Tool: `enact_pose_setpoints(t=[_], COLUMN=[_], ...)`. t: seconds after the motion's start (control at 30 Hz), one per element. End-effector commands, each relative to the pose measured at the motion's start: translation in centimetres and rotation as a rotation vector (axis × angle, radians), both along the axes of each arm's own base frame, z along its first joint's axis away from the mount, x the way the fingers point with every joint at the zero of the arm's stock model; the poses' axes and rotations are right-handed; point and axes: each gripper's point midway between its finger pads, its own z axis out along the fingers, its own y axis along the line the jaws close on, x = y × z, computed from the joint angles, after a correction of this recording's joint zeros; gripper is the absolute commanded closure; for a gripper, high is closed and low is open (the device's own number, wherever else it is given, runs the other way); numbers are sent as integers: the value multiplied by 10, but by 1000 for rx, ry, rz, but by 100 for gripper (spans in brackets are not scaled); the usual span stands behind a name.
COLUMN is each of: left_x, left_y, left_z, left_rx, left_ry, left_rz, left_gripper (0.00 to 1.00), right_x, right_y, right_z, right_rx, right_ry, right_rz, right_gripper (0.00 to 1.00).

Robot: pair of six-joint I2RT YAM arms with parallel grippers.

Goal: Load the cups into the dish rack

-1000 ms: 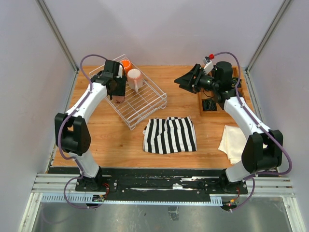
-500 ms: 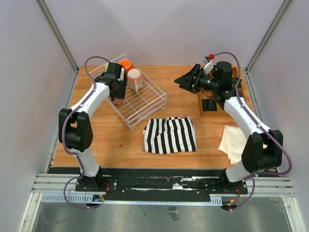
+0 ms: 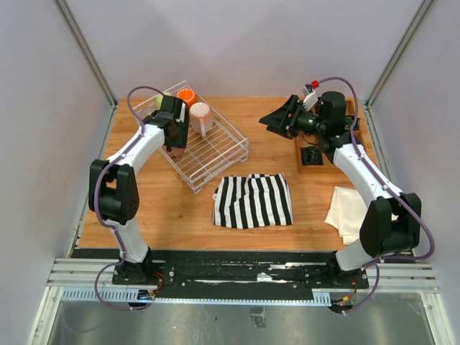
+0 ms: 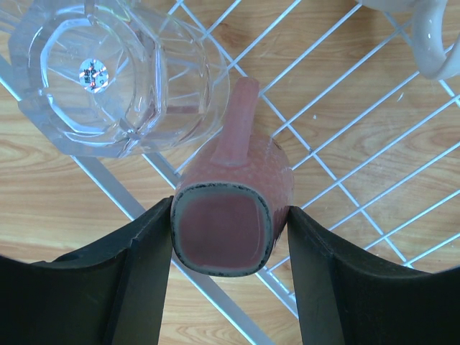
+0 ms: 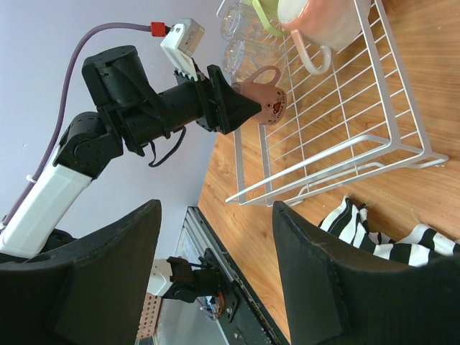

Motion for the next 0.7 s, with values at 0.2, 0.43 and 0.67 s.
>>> enact_pose_setpoints(t=[0.2, 0.43, 0.67], left_x=[5, 1, 1], left_y=[-1, -1, -1], left_z=[-3, -4, 12], left_rx=[-7, -15, -34], left_ry=[-10, 0, -49], left_rz=[29, 36, 52], left_gripper=[78, 52, 34], right_x=[2, 1, 1], right_y=[-4, -4, -4], right_z=[3, 1, -1], right_rx=[5, 4, 3], right_ry=[-18, -12, -7], right_rz=[5, 4, 3], right_gripper=[36, 36, 36])
